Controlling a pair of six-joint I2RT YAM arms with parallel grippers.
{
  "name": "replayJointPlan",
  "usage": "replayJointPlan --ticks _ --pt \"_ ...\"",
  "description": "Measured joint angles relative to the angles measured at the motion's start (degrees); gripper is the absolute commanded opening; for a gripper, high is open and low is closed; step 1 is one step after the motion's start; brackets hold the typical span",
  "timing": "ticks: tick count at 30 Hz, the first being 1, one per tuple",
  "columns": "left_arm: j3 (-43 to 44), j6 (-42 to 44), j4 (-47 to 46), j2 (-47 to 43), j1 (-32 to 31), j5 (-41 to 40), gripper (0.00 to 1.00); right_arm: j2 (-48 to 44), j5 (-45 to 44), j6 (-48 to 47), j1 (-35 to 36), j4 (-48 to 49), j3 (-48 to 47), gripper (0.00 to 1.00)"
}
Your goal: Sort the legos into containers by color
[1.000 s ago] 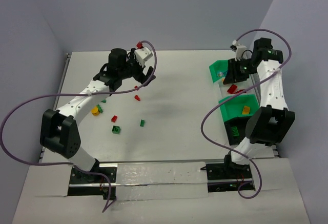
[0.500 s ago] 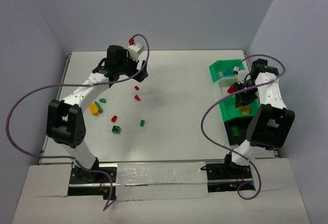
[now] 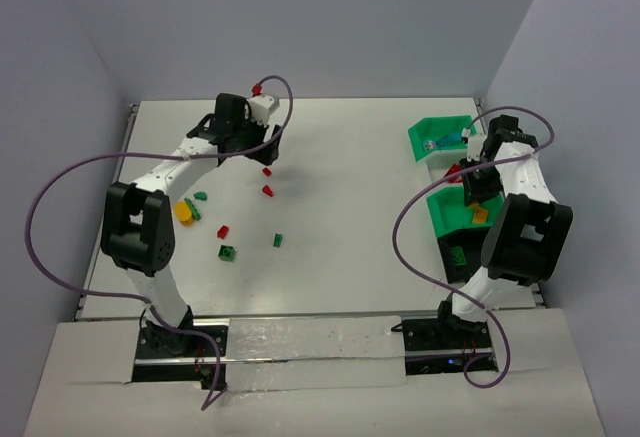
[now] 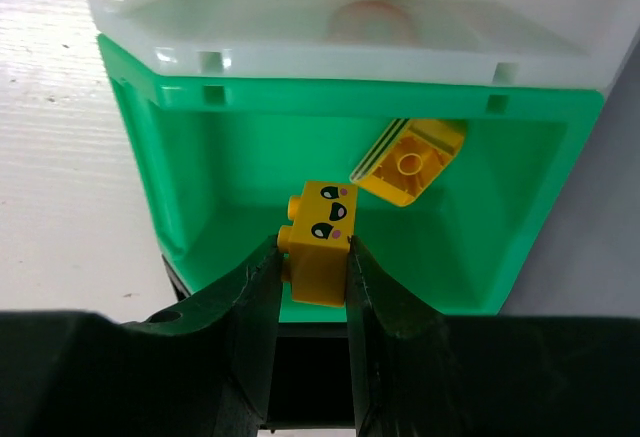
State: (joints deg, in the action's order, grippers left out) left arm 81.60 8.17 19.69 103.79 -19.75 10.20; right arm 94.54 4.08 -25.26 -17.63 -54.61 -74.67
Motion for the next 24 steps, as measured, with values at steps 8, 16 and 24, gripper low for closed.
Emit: replayJointPlan --ticks 8,16,24 --pt "1.0 1.5 5.8 3.5 0.1 -1.5 0.84 0.1 -2.0 0.3 0.0 0.0 0.1 0.61" --pt "-0.3 2.8 9.2 3.8 0.0 -1.7 0.73 0.1 -1.4 0.7 0.0 -2.2 -1.3 0.68" --pt "-0.6 5.1 11.7 5.1 -1.0 0.0 0.72 0.0 2.6 2.6 0.1 -5.2 -10.0 0.72"
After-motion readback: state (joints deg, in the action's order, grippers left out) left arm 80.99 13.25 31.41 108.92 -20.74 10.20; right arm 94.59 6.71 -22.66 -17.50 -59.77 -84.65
